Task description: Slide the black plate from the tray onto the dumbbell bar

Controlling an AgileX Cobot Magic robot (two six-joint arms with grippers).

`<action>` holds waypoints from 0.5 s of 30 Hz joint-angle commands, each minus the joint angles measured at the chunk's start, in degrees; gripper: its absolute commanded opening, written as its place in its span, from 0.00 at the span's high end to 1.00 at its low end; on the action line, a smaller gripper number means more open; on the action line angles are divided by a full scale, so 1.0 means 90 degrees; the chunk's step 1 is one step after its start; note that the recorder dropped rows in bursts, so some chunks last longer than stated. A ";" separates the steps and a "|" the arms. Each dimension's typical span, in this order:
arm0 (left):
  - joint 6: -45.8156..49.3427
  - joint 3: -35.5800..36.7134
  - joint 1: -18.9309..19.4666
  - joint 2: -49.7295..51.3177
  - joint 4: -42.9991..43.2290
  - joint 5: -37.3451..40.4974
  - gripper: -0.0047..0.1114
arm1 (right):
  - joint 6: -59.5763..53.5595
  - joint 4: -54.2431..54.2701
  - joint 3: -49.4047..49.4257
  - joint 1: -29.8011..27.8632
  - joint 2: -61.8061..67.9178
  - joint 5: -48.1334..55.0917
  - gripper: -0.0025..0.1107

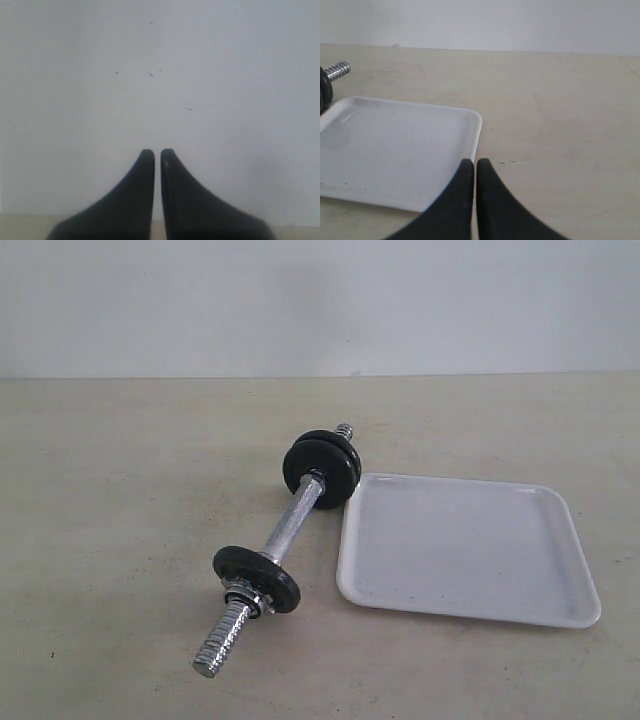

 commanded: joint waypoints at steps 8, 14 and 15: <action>0.4801 -0.0004 0.0011 -0.0012 -0.4128 0.0259 0.92 | 0.0028 -0.0056 -0.0005 -0.0019 -0.0035 -0.0017 0.98; 0.2813 0.0692 0.0073 -0.0012 -0.1986 0.0638 0.92 | 0.0028 -0.0056 -0.0005 -0.0019 -0.0035 -0.0017 0.98; 0.2171 0.0692 0.0147 -0.0012 -0.1414 0.0850 0.92 | 0.0028 -0.0056 -0.0005 -0.0019 -0.0035 -0.0031 0.98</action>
